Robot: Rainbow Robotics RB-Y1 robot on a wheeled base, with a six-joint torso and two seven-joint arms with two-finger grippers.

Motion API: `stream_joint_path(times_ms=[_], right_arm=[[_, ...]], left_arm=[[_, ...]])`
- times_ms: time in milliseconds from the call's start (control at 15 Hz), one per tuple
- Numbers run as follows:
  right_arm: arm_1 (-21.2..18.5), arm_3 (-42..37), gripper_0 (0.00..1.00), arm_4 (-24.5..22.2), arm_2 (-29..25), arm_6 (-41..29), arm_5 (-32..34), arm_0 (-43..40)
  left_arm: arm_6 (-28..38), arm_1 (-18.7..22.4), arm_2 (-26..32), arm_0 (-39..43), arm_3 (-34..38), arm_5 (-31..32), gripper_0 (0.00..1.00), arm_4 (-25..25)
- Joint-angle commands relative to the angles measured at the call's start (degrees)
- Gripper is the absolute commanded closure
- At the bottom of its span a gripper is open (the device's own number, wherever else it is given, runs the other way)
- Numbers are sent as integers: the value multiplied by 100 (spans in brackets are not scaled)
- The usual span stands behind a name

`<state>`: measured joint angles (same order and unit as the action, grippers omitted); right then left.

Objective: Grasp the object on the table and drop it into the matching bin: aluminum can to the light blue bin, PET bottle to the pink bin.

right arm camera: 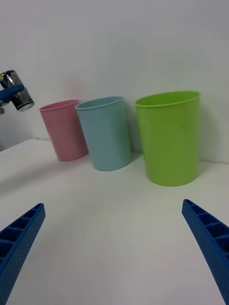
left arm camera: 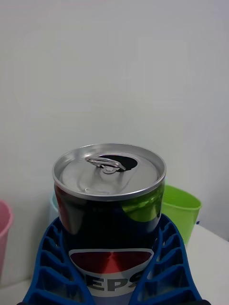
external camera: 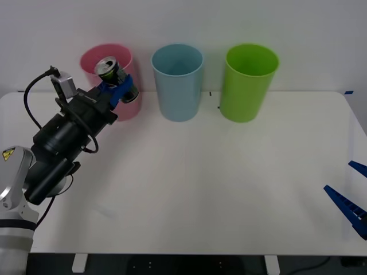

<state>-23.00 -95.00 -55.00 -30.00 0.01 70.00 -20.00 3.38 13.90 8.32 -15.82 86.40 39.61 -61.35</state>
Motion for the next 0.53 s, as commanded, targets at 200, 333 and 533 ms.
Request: stream_joint_path(times_ms=[200, 333, 533], right_arm=[[0, 0, 0, 0, 0, -1, 0, 0], [0, 0, 0, 0, 0, -1, 0, 0], [0, 0, 0, 0, 0, -1, 0, 0]], left_arm=[[207, -2, -164, -774, -167, -823, 100, -9], [233, 51, -155, -1213, -633, -832, 100, -70], [259, 148, -181, -1846, -1275, -894, 100, -202]])
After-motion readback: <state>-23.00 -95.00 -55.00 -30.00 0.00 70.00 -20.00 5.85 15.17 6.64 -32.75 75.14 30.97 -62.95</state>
